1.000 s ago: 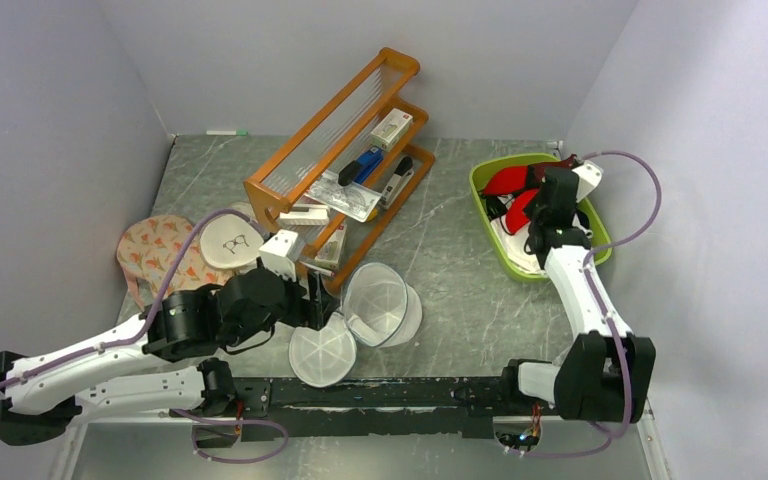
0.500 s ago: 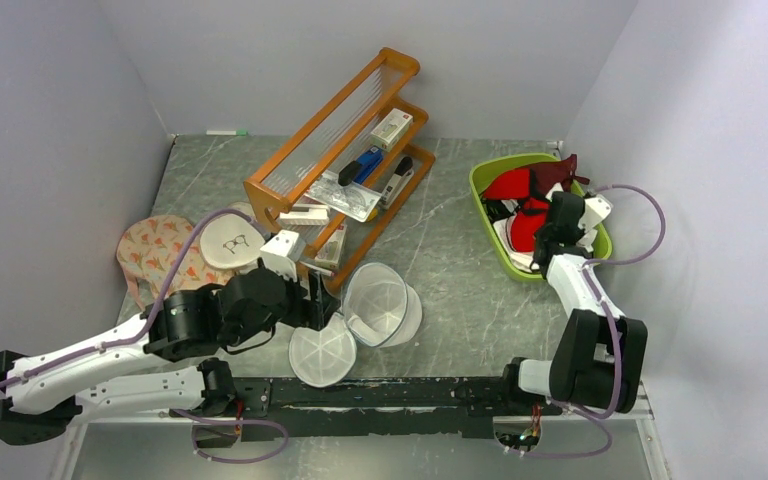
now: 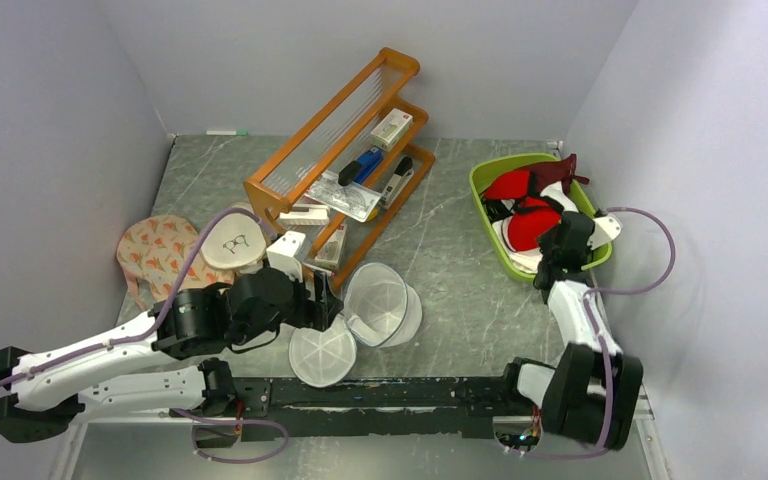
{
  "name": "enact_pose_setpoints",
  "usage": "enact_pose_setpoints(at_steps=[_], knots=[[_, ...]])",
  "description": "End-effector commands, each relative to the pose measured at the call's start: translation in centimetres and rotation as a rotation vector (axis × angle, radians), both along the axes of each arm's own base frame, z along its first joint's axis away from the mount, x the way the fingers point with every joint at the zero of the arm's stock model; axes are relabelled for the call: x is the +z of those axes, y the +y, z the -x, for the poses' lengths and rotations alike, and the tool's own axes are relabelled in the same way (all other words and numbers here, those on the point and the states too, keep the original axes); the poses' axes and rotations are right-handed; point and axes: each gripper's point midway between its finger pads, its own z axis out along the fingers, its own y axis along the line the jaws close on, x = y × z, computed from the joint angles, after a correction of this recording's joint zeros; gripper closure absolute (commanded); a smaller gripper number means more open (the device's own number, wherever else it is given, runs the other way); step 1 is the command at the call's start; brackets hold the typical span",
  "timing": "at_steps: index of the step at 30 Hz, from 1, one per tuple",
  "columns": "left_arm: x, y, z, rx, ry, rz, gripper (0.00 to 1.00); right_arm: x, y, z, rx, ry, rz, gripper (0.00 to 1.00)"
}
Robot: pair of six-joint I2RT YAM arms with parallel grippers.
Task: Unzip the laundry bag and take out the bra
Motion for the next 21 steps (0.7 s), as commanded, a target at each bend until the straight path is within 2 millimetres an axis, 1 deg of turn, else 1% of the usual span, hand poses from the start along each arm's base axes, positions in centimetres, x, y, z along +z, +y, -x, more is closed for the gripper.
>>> enact_pose_setpoints(at_steps=[1,4,6,8,9,11,13,15,18,21], knots=[[0.4,-0.3,-0.2,0.006,-0.009,0.015,0.12,4.9,-0.1,0.0,0.004,-0.186,0.045,0.49],[0.3,-0.4,-0.4,0.009,-0.015,0.006,0.12,7.3,0.8,0.1,0.057,-0.252,0.051,0.37],[0.1,-0.6,-0.5,0.011,-0.016,-0.006,0.11,9.0,2.2,-0.4,0.144,-0.301,0.047,0.29],[0.3,-1.1,-0.4,-0.007,-0.015,0.002,0.05,10.3,3.6,-0.9,0.227,-0.328,0.034,0.27],[0.6,-1.6,-0.3,-0.031,-0.019,0.018,0.03,10.6,4.2,-1.1,0.259,-0.329,0.028,0.26],[1.6,-3.0,-0.2,-0.084,-0.042,0.062,0.01,11.4,4.7,-1.3,0.296,-0.33,0.024,0.24],[1.9,-3.5,-0.5,-0.098,-0.054,0.043,0.0,12.1,5.7,-1.4,0.352,-0.351,0.02,0.21],[1.9,-3.6,-1.3,-0.09,-0.063,-0.002,0.0,13.0,7.5,-1.6,0.447,-0.386,0.01,0.21],[3.1,-4.3,-2.7,-0.1,-0.09,-0.018,0.0,14.2,11.0,-1.9,0.605,-0.419,0.007,0.18],[5.2,-5.3,-3.9,-0.133,-0.127,0.004,0.0,14.7,15.7,-2.2,0.778,-0.39,0.034,0.15]])
